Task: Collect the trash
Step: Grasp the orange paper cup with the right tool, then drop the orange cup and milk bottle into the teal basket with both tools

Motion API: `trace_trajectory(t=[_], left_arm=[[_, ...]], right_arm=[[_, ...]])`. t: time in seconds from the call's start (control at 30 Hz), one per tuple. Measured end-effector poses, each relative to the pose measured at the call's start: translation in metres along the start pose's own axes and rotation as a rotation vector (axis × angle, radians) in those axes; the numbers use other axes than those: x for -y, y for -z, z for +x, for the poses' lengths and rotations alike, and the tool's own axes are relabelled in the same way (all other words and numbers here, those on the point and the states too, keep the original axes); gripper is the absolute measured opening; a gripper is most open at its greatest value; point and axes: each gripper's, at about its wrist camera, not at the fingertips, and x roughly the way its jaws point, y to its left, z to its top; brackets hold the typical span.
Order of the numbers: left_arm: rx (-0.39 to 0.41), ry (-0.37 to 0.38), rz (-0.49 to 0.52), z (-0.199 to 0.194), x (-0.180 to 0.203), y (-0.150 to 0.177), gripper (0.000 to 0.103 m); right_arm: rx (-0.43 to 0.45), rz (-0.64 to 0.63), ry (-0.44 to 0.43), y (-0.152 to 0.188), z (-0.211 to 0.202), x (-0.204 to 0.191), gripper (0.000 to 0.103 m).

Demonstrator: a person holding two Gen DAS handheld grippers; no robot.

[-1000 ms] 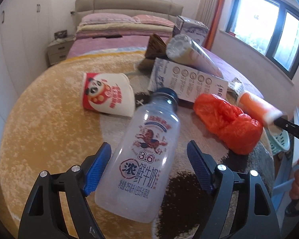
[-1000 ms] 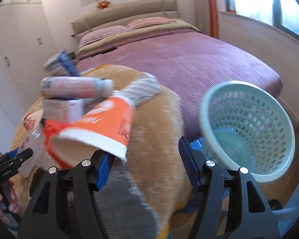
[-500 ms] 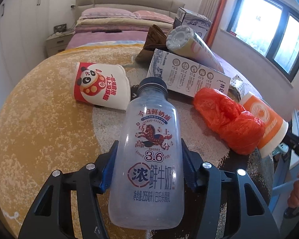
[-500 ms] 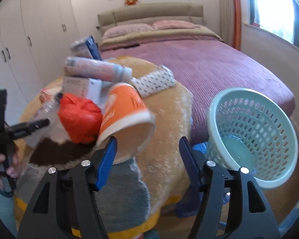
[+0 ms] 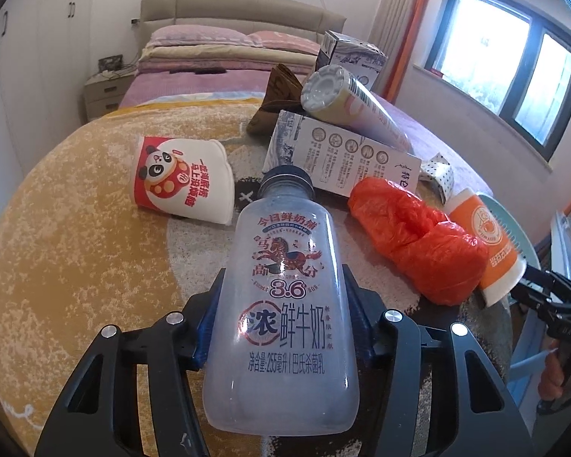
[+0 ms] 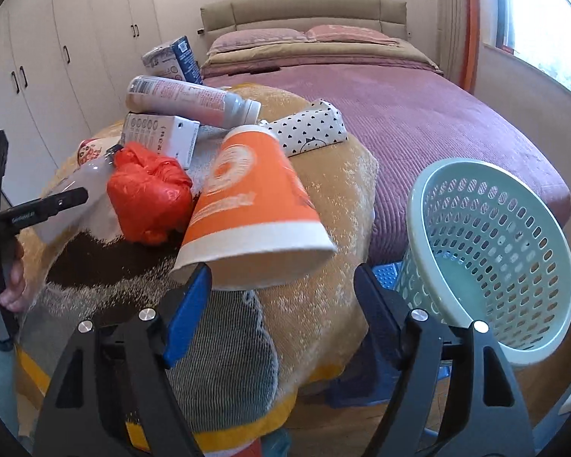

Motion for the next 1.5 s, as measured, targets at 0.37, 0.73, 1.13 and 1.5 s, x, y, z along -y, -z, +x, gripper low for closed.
trace_trajectory(t=[0.37, 0.73, 1.13, 1.5], left_arm=[[0.023, -0.009, -0.014, -0.01, 0.0, 0.001, 0.053], [0.012, 0.001, -0.023, -0.006, -0.004, 0.001, 0.053], [0.032, 0.0, -0.027, -0.015, -0.005, 0.001, 0.054], [0.208, 0.096, 0.022, -0.068, 0.034, -0.015, 0.053]], right_arm=[[0.055, 0.129, -0.111, -0.015, 0.006, 0.005, 0.074], [0.014, 0.242, -0.125, -0.027, 0.041, 0.002, 0.073], [0.081, 0.22, -0.133, -0.033, 0.02, -0.013, 0.008], [0.219, 0.17, -0.065, -0.038, -0.039, -0.006, 0.003]])
